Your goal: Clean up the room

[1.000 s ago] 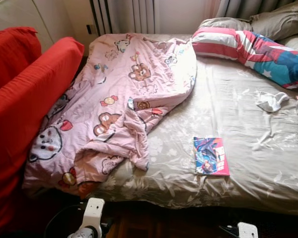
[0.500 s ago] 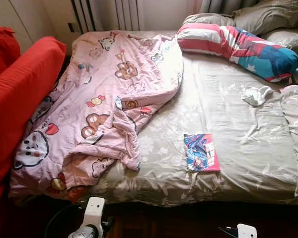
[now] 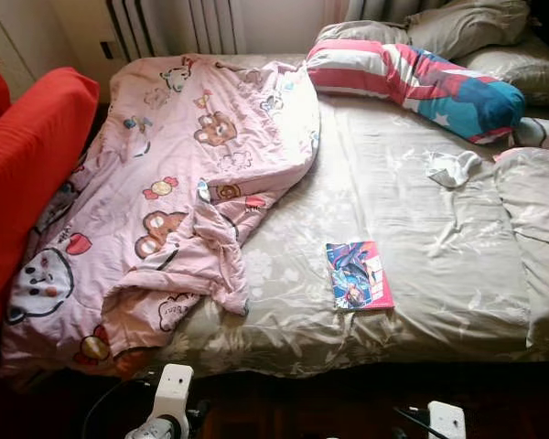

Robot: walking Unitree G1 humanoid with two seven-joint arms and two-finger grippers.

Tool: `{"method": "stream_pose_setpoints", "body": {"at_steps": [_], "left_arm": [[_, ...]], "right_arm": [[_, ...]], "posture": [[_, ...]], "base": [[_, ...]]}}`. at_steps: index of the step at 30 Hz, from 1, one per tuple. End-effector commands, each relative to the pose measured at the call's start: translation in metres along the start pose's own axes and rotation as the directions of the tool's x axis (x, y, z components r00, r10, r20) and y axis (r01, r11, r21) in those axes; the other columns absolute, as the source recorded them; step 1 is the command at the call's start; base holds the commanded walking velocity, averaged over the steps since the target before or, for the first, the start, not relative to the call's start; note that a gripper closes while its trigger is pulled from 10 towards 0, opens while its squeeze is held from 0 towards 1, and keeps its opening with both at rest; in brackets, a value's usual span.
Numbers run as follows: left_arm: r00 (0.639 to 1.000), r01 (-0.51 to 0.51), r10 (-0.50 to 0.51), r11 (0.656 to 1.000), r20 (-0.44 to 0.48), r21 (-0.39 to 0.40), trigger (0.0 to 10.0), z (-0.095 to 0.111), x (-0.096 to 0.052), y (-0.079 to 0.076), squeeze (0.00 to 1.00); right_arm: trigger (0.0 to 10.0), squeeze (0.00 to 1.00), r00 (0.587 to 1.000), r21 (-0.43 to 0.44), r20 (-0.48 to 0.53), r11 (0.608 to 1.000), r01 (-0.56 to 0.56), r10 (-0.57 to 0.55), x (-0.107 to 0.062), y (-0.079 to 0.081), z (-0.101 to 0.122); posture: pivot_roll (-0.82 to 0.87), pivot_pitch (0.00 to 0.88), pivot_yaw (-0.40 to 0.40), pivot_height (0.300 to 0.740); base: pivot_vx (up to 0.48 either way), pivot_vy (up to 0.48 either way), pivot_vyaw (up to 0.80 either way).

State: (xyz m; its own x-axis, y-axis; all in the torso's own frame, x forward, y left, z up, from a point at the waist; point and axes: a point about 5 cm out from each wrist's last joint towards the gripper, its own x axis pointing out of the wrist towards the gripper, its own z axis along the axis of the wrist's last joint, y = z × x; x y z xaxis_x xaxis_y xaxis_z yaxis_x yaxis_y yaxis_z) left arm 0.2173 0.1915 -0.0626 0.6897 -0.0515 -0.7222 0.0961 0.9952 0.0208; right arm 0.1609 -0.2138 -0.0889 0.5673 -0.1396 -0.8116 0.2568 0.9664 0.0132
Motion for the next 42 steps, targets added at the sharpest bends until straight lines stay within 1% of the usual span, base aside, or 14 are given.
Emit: {"method": "stream_pose_setpoints", "body": {"at_steps": [1,4,6,15,22,28,31,42], "left_arm": [[0.999,-0.011,0.010,1.000,-0.032,-0.019,10.0,-0.009,-0.002,0.003,0.00],[0.999,-0.011,0.010,1.000,-0.032,-0.019,10.0,-0.009,-0.002,0.003,0.00],[0.999,-0.013,0.012,1.000,-0.031,-0.020,10.0,-0.009,-0.002,0.003,0.00],[0.999,-0.016,0.016,1.000,-0.030,-0.021,10.0,-0.008,-0.002,0.005,0.00],[0.999,-0.017,0.016,1.000,-0.030,-0.021,10.0,-0.008,-0.002,0.005,0.00],[1.000,-0.018,0.018,1.000,-0.026,-0.018,10.0,-0.008,-0.002,0.005,0.00],[1.000,-0.021,0.021,0.999,-0.004,-0.023,10.0,-0.005,-0.002,0.005,0.00],[1.000,-0.001,0.001,1.000,0.029,-0.032,10.0,0.002,0.000,0.001,0.00]], "right_arm": [[10.0,0.00,1.000,-0.004,-0.025,1.000,0.003,-0.004,-0.001,0.000,-0.005],[10.0,0.00,1.000,-0.006,-0.026,1.000,0.002,-0.002,0.000,0.002,-0.004],[10.0,0.00,1.000,-0.006,-0.020,1.000,0.004,-0.004,0.001,0.005,0.001],[10.0,0.00,1.000,-0.012,-0.010,1.000,-0.009,0.009,0.002,0.017,0.003],[10.0,0.00,1.000,-0.013,-0.009,1.000,-0.008,0.008,0.002,0.019,0.003],[10.0,0.00,1.000,-0.017,-0.010,1.000,-0.004,0.004,0.003,0.019,0.004],[10.0,0.00,1.000,-0.020,-0.011,1.000,-0.002,0.002,0.003,0.019,0.003],[10.0,0.00,1.000,-0.026,-0.007,1.000,-0.006,0.006,0.002,0.019,0.002]], "posture": [[-0.06,0.171,0.011,0.740],[-0.06,0.171,0.011,0.740],[-0.06,0.173,0.012,0.740],[-0.05,0.175,0.015,0.740],[-0.05,0.174,0.016,0.740],[-0.05,0.172,0.016,0.740],[-0.05,0.162,0.020,0.740],[-0.06,0.134,0.023,0.740]], "base": [[0.255,0.000,0.00],[0.256,0.000,-0.69],[0.255,0.000,-0.63],[0.267,0.000,0.00],[0.270,0.000,0.00],[0.000,0.000,0.00],[0.000,0.000,0.00],[0.000,0.000,0.00]]}}
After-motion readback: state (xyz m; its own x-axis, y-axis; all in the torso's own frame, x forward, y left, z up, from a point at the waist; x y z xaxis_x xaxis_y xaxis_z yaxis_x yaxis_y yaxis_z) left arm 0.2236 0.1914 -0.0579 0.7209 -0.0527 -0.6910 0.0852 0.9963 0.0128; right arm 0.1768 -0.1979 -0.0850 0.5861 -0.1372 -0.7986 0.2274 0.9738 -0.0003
